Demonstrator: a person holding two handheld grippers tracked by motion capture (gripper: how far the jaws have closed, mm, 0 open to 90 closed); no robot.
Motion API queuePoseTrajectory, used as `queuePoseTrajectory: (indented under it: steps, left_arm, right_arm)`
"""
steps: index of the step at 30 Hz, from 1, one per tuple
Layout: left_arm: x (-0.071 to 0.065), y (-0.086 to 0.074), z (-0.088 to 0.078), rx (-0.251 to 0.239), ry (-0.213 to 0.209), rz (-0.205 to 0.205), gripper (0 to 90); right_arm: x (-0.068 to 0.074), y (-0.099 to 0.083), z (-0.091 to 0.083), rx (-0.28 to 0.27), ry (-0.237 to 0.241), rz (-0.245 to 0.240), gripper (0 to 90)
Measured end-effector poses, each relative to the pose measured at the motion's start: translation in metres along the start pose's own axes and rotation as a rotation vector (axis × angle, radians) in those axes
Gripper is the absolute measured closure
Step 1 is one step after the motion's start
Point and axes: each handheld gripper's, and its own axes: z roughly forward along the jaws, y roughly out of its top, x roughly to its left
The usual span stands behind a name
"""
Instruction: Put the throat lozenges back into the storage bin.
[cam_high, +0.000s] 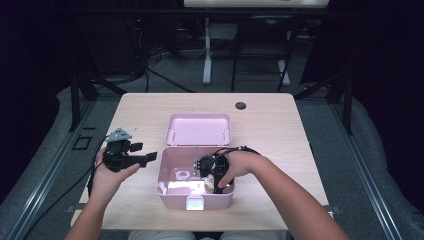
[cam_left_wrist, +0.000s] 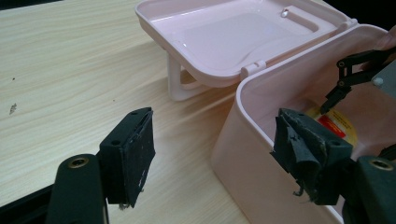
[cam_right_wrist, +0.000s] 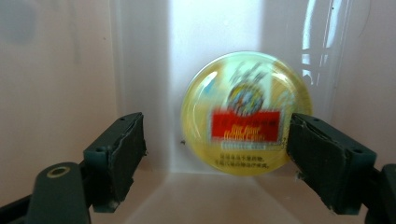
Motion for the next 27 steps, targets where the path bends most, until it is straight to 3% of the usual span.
queuePoseTrajectory:
  steps: [7, 14, 17, 19, 23, 24, 27]
  left_arm:
    - [0.000, 0.000, 0.000, 0.006, -0.003, 0.004, 28.6]
    - [0.000, 0.000, 0.000, 0.006, -0.002, 0.004, 28.6]
    - [0.000, 0.000, 0.000, 0.004, -0.002, 0.003, 29.1]
    - [-0.001, -0.001, 0.001, 0.001, -0.001, 0.001, 29.1]
    - [-0.002, 0.000, 0.001, 0.008, -0.002, 0.014, 29.6]
    - [-0.002, 0.000, 0.001, 0.006, -0.003, 0.013, 29.6]
    - [-0.004, 0.000, 0.001, -0.001, -0.002, 0.015, 29.6]
  right_arm:
    - [0.001, 0.000, -0.005, -0.015, -0.020, 0.002, 16.4]
    - [0.004, -0.001, -0.026, -0.044, -0.049, 0.031, 18.4]
    - [0.007, -0.003, -0.040, -0.080, -0.052, 0.059, 20.1]
    - [0.008, -0.003, -0.042, -0.085, -0.059, 0.064, 20.9]
    - [0.008, -0.006, -0.055, -0.097, -0.075, 0.110, 23.0]
    - [0.008, -0.006, -0.060, -0.101, -0.075, 0.143, 23.0]
    - [0.008, -0.007, -0.065, -0.100, -0.077, 0.163, 23.0]
